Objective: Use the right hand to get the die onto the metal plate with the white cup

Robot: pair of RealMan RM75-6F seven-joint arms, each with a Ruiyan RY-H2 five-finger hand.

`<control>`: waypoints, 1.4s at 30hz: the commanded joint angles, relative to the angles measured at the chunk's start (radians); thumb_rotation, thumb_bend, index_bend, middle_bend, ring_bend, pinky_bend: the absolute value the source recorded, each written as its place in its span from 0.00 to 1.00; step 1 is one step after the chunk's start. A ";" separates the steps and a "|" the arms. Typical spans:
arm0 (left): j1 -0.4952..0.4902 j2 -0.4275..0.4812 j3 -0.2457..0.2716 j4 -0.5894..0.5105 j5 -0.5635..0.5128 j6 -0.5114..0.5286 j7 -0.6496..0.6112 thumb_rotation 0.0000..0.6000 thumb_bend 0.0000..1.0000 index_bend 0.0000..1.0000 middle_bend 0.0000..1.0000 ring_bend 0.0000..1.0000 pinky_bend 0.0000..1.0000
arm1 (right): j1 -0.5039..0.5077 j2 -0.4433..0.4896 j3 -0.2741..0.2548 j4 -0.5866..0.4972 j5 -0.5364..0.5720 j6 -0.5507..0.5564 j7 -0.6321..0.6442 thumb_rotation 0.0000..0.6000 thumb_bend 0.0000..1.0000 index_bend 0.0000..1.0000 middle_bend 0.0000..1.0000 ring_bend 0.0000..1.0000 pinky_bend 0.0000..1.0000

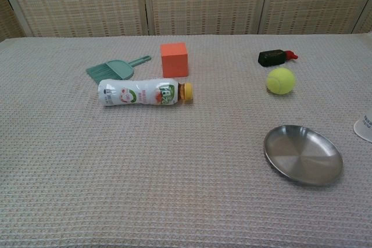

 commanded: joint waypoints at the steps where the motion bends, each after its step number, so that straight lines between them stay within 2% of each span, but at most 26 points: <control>1: -0.001 0.003 0.001 -0.001 0.003 -0.001 -0.003 1.00 0.36 0.30 0.32 0.32 0.49 | 0.047 -0.027 -0.028 0.105 -0.113 -0.004 0.010 1.00 0.10 0.52 0.66 0.62 0.91; 8: -0.001 0.004 0.001 -0.003 0.001 -0.002 -0.006 1.00 0.36 0.30 0.32 0.32 0.49 | 0.101 0.049 -0.058 0.041 -0.130 -0.139 -0.098 1.00 0.14 0.53 0.72 0.68 0.97; 13: -0.003 0.006 -0.001 -0.004 -0.010 -0.011 -0.013 1.00 0.36 0.30 0.32 0.32 0.49 | 0.119 0.101 -0.061 -0.032 -0.074 -0.234 -0.146 1.00 0.17 0.52 0.73 0.69 0.98; 18: -0.005 0.006 -0.001 -0.004 -0.018 -0.020 -0.016 1.00 0.36 0.30 0.32 0.32 0.49 | 0.132 0.143 -0.063 -0.080 0.013 -0.329 -0.133 1.00 0.28 0.51 0.73 0.69 0.98; 28: -0.004 0.006 0.000 -0.005 -0.019 -0.021 -0.012 1.00 0.36 0.30 0.32 0.32 0.49 | 0.147 0.103 -0.047 0.017 0.133 -0.423 -0.041 1.00 0.30 0.44 0.73 0.69 0.98; 42: -0.003 0.007 0.001 -0.007 -0.011 -0.015 -0.013 1.00 0.36 0.30 0.33 0.32 0.49 | 0.146 0.066 -0.072 0.070 0.171 -0.480 -0.053 1.00 0.24 0.42 0.73 0.69 0.98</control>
